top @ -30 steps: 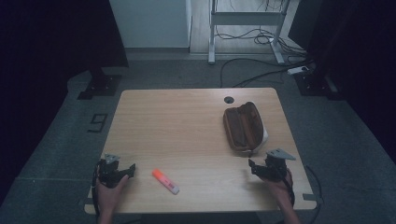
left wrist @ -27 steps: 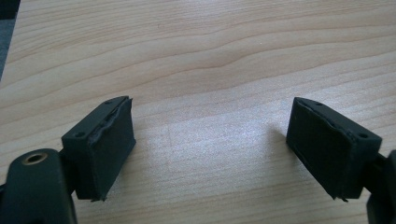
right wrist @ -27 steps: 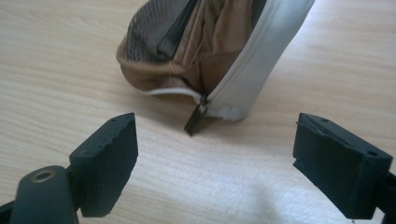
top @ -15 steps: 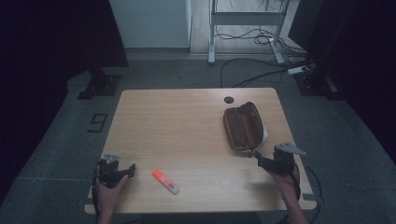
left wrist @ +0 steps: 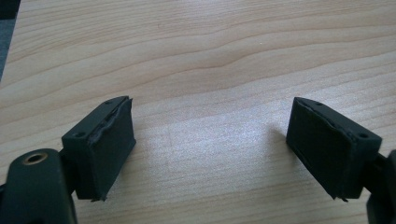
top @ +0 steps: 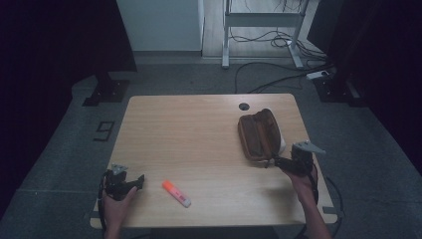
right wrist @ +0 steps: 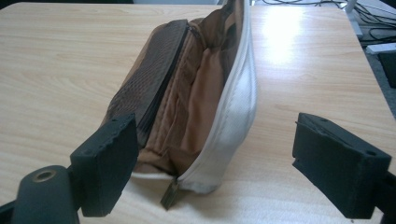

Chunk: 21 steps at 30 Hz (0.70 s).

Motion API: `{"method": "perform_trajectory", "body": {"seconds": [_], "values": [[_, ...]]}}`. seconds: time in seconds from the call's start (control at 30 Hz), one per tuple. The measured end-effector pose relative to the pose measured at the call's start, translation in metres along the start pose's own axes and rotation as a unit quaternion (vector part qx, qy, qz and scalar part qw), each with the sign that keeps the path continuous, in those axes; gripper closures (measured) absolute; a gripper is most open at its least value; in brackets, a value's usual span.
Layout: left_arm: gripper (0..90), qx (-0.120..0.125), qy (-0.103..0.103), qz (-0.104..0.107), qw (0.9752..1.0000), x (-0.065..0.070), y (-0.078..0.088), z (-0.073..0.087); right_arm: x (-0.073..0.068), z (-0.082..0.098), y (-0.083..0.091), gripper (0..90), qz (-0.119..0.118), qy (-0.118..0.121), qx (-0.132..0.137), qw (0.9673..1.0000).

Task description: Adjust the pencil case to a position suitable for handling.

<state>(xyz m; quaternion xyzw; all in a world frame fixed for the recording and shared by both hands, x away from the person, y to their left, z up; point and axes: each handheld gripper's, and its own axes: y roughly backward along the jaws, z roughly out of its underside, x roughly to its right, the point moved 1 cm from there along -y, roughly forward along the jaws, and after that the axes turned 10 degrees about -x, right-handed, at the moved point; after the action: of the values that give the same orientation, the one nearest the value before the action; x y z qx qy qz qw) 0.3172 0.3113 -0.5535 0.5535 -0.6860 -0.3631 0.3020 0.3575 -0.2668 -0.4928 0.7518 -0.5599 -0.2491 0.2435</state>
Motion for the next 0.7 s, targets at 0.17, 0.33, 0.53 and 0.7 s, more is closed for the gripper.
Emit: {"method": "perform_trajectory", "body": {"seconds": [0.17, 0.33, 0.53, 0.7], "values": [[15.1, 0.0, 0.0, 0.0, 1.0, 0.0, 0.0, 0.0, 0.003, -0.008, -0.007, 14.0, 0.005, -0.003, -0.003, 1.0], [15.1, 0.0, 0.0, 0.0, 1.0, 0.0, 0.0, 0.0, 0.005, -0.014, -0.015, 14.0, 0.009, -0.006, -0.009, 0.9999], [15.1, 0.001, 0.0, 0.0, 1.0, 0.0, 0.0, 0.0, 0.006, -0.024, -0.028, 14.9, 0.007, -0.011, -0.015, 0.9998], [15.1, 0.001, 0.0, 0.0, 1.0, 0.0, 0.0, 0.0, 0.005, -0.031, -0.044, 16.6, 0.01, -0.011, -0.025, 0.9996]]}}
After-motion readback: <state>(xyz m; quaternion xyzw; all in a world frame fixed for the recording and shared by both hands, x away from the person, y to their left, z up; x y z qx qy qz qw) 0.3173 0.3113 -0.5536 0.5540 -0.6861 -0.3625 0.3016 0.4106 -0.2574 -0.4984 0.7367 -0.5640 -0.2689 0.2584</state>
